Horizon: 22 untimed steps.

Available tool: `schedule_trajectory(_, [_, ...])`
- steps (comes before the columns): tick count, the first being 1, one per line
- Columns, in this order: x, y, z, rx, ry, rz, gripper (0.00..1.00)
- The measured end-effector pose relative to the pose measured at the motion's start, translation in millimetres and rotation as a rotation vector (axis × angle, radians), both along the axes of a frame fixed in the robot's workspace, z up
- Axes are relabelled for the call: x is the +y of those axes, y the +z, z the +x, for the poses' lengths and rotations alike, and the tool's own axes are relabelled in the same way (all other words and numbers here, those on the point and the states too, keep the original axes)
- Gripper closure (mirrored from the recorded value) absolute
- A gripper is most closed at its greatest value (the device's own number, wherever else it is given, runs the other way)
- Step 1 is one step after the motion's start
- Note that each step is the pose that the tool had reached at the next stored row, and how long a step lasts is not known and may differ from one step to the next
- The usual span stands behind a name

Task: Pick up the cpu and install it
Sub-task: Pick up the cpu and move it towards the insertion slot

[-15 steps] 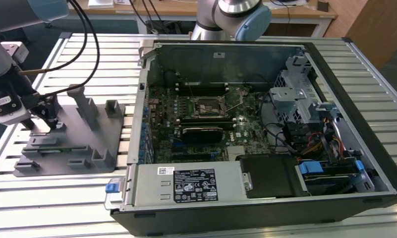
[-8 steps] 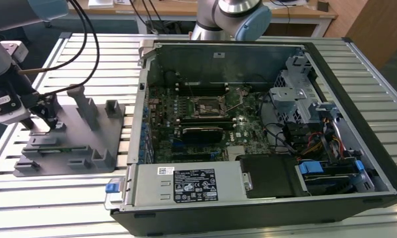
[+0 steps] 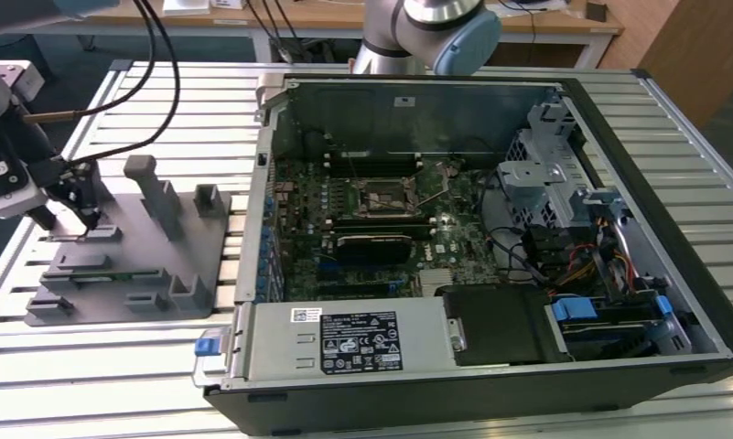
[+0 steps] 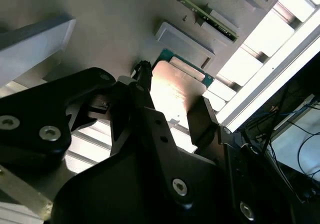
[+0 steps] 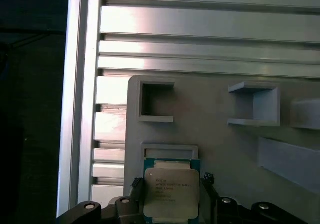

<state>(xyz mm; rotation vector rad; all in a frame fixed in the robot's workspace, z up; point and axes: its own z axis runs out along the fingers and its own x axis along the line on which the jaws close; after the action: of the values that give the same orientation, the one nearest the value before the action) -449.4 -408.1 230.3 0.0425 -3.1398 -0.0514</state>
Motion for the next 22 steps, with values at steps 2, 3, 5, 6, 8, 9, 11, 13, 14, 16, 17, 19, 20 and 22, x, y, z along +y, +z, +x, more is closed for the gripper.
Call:
schedule_trajectory(2, [0.4,5.5,0.0,0.0000,0.000,0.0000,0.47])
schedule_trajectory(3, [0.5,8.5,0.0,-0.0001,0.000,0.0000,0.47])
schedule_trajectory(5, [0.6,14.5,0.0,-0.0003,0.000,0.0000,0.47])
schedule_trajectory(6, [0.8,17.3,-0.1,-0.0003,0.000,0.0000,0.47])
schedule_trajectory(8, [1.0,23.6,-0.1,-0.0006,0.000,0.0000,0.47])
schedule_trajectory(9, [1.1,26.5,-0.1,-0.0009,0.000,0.0000,0.47])
schedule_trajectory(11, [1.3,32.2,-0.2,-0.0012,0.000,-0.0001,0.47])
schedule_trajectory(13, [1.6,37.8,-0.2,-0.0018,0.000,0.0000,0.47])
schedule_trajectory(14, [1.7,40.3,-0.2,-0.0019,0.000,0.0000,0.47])
schedule_trajectory(16, [2.1,45.5,-0.3,-0.0022,0.000,0.0000,0.47])
schedule_trajectory(17, [2.2,48.4,-0.2,-0.0024,0.000,0.0000,0.47])
schedule_trajectory(19, [2.5,54.5,-0.2,-0.0026,0.000,0.0000,0.47])
schedule_trajectory(20, [2.5,57.3,-0.2,-0.0026,0.000,0.0000,0.47])
schedule_trajectory(22, [2.7,65.0,-0.3,-0.0029,0.000,0.0000,0.47])
